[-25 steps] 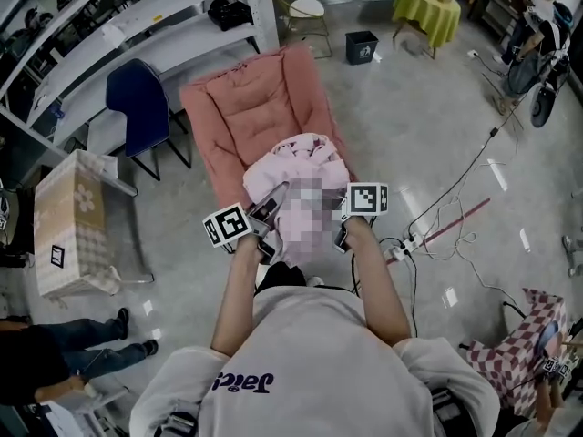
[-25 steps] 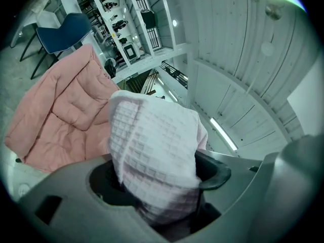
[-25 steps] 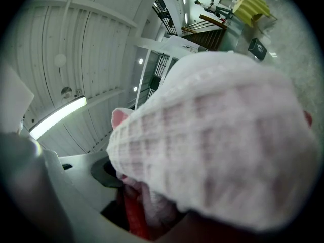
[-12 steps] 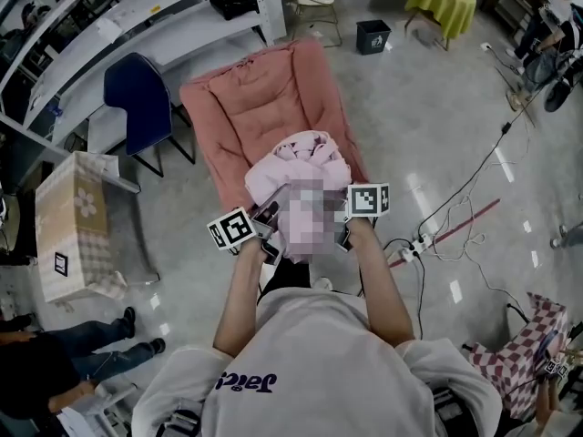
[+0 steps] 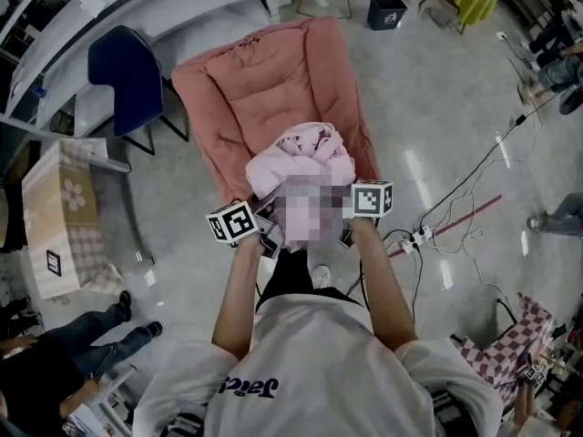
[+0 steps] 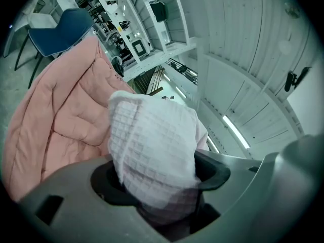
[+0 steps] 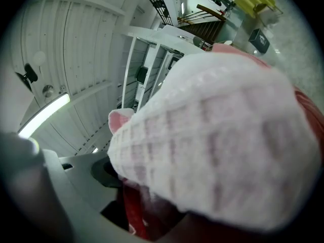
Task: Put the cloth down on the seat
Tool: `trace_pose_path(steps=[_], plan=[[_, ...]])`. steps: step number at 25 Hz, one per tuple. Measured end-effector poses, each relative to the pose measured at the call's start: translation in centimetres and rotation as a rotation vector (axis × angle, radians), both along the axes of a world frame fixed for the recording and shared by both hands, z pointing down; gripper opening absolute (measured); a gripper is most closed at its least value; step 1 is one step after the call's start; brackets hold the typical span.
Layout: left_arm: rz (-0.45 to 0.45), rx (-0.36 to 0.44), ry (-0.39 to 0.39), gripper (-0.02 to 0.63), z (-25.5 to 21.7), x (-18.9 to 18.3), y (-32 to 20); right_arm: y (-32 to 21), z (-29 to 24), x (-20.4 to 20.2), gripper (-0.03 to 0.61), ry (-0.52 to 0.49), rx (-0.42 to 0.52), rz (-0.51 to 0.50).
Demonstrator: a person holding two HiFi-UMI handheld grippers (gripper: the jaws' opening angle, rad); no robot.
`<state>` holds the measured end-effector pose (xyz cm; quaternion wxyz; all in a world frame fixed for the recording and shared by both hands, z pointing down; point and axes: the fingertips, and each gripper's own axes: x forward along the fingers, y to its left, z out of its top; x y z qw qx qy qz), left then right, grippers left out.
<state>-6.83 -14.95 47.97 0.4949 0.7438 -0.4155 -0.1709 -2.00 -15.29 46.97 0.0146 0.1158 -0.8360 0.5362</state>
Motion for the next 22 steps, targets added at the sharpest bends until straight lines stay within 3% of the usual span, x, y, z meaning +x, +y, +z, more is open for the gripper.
trace_pose_path(steps=[6,22], plan=[[0.011,-0.033,-0.056,0.325,3.3,-1.2,-3.2,-3.3,3.7,-0.8,0.339,0.064,-0.01,0.001],[-0.003,-0.15,-0.089,0.318,12.7,-2.9,-8.3,-8.7,13.1,-2.3,0.339,0.151,-0.094,-0.029]])
